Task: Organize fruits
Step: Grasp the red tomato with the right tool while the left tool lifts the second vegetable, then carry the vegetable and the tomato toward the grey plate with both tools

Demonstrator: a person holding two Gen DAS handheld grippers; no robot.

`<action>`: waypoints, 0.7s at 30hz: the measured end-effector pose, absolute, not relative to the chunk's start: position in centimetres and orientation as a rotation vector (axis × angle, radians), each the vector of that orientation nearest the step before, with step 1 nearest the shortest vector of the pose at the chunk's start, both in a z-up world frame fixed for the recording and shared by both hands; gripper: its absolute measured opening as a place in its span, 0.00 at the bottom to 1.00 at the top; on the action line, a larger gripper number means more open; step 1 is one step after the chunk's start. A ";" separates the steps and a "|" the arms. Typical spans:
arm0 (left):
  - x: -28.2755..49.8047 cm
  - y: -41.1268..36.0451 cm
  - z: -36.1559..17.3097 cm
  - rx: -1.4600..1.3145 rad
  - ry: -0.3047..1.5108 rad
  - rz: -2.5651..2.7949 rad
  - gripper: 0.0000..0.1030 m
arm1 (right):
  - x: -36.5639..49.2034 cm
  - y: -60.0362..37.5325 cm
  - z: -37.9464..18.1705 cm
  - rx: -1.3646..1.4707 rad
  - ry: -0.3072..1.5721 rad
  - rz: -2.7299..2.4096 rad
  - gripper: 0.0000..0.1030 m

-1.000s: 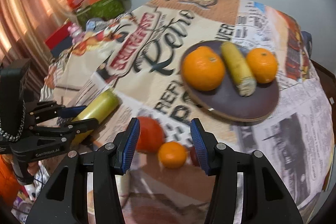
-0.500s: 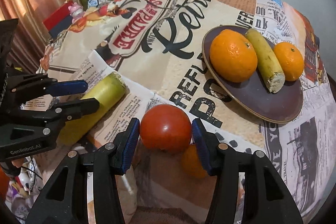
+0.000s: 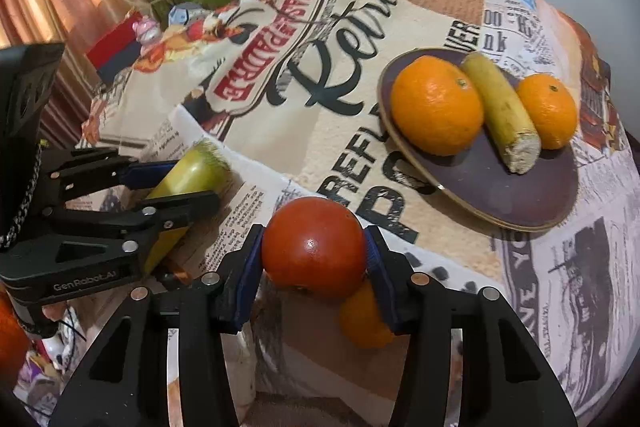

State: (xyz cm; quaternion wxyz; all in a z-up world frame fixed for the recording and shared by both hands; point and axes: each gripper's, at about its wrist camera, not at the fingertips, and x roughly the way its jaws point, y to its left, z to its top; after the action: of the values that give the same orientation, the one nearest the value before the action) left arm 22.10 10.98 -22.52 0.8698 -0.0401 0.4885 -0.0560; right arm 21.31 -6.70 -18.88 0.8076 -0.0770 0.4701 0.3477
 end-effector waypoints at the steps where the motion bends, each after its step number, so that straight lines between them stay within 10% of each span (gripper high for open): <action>1: 21.8 10.9 -21.9 -0.083 1.007 -0.119 0.35 | 21.3 -7.1 -18.5 -0.155 0.993 0.734 0.44; 21: 21.5 4.7 -13.3 -0.058 0.814 -0.196 0.35 | 22.0 -17.8 -11.4 -0.002 0.777 0.537 0.44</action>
State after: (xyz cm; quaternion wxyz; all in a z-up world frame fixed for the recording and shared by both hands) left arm 21.45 4.66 -13.26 0.9132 -0.0282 0.3953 -0.0949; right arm 22.02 -17.83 -11.41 0.8905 -0.0009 0.3744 0.2585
